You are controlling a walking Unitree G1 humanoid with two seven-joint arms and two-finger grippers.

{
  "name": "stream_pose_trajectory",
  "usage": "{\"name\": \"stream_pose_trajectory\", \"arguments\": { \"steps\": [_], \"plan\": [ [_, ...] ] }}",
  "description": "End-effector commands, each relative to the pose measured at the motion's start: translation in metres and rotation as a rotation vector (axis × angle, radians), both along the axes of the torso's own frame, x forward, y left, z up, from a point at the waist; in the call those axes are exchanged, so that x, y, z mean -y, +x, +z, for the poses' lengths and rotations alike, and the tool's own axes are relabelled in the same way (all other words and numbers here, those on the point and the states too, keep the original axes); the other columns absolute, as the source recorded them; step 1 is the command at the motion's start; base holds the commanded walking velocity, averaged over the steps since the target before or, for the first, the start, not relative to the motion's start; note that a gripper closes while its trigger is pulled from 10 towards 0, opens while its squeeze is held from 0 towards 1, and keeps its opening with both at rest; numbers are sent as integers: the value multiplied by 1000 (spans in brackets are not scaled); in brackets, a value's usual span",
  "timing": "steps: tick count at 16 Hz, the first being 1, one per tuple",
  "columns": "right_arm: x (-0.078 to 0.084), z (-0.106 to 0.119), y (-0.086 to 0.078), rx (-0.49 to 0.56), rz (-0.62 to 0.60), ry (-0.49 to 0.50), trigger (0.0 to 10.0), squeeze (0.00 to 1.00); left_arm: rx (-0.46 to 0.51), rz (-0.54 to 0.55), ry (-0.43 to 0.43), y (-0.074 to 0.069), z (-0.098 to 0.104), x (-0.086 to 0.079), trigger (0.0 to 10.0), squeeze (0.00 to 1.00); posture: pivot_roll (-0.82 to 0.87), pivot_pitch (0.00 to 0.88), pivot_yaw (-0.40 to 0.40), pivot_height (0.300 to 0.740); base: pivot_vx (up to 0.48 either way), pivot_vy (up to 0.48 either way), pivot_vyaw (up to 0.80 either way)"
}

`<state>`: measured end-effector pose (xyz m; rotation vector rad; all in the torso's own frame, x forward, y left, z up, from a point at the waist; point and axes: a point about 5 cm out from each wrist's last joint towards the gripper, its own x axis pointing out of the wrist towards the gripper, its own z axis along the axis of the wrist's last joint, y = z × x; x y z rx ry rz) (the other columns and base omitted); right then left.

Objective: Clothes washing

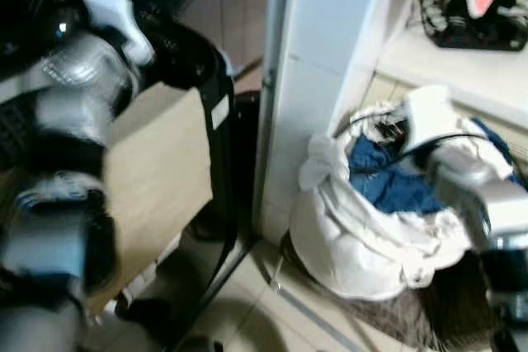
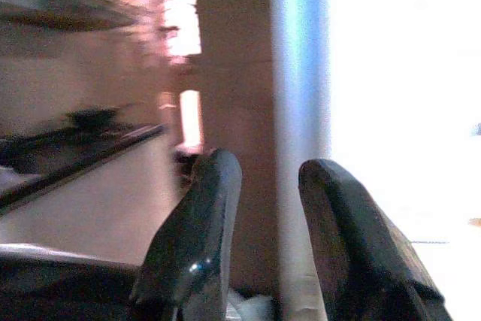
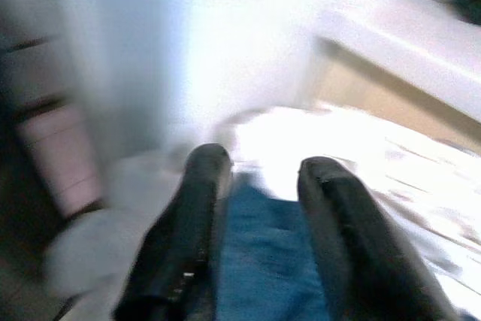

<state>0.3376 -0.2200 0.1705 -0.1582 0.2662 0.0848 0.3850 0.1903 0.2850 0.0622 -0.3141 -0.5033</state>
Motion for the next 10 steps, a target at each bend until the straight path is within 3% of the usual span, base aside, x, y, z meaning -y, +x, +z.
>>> {"name": "stream_pose_trajectory", "arguments": {
  "steps": [1, 4, 7, 10],
  "plan": [
    [21, 0, 10, 39, -130, -27, 10000, 1000, 2, -148, 40, -13, -10, 30, 10000, 0, -98, 0, -11, 740, 0, 0, 0],
    [42, -2, 26, 83, -217, -19, 10000, 1000, -77, -216, 45, -37, -44, 58, 10000, 0, -85, 6, -10, 740, 0, 0, 0],
    [66, -3, 34, 101, -326, 17, 10000, 1000, -138, -194, 122, -64, -65, 54, 10000, 0, -31, 64, -5, 740, 0, 0, 0],
    [81, -2, 33, 108, -394, 29, 10000, 1000, -130, -216, 168, -89, -65, 43, 10000, 0, 36, 105, 9, 740, 0, 0, 0]
  ]
}}
